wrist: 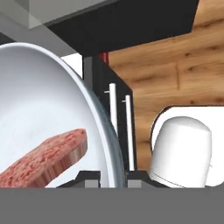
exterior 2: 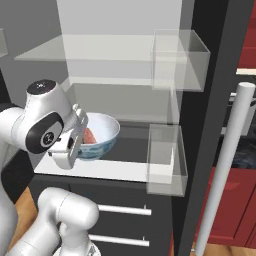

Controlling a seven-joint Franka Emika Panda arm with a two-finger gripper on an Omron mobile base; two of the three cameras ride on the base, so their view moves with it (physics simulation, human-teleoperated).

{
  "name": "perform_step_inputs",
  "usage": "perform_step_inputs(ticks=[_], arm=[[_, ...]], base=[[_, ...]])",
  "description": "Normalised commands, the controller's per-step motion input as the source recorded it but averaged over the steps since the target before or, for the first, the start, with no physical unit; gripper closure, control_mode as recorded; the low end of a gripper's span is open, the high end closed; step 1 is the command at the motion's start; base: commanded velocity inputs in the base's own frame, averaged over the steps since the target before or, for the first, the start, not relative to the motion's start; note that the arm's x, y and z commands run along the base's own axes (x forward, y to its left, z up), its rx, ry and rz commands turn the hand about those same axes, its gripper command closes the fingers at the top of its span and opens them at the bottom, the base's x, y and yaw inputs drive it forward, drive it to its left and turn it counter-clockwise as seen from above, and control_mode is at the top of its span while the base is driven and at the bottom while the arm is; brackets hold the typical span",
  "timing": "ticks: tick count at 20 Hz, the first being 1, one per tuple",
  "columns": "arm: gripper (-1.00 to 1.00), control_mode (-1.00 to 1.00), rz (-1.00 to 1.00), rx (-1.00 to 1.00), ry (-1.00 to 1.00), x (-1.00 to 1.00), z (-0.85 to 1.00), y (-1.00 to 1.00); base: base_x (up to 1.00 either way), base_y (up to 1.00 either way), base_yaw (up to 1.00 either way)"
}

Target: Place one of the steaks on the plate and the other in the bowl. Then place the bowl in the fridge.

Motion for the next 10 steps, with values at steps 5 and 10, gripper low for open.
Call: perform_step_inputs(ticks=[5,10], arm=[[1.0,-1.0,-0.13,-0.04,-0.3,0.49,0.04,0.0],[1.0,-1.0,0.0,0.0,-0.17,0.62,0.02,-0.09]], base=[[0.0,0.0,0.0],[0.0,0.0,0.0]])
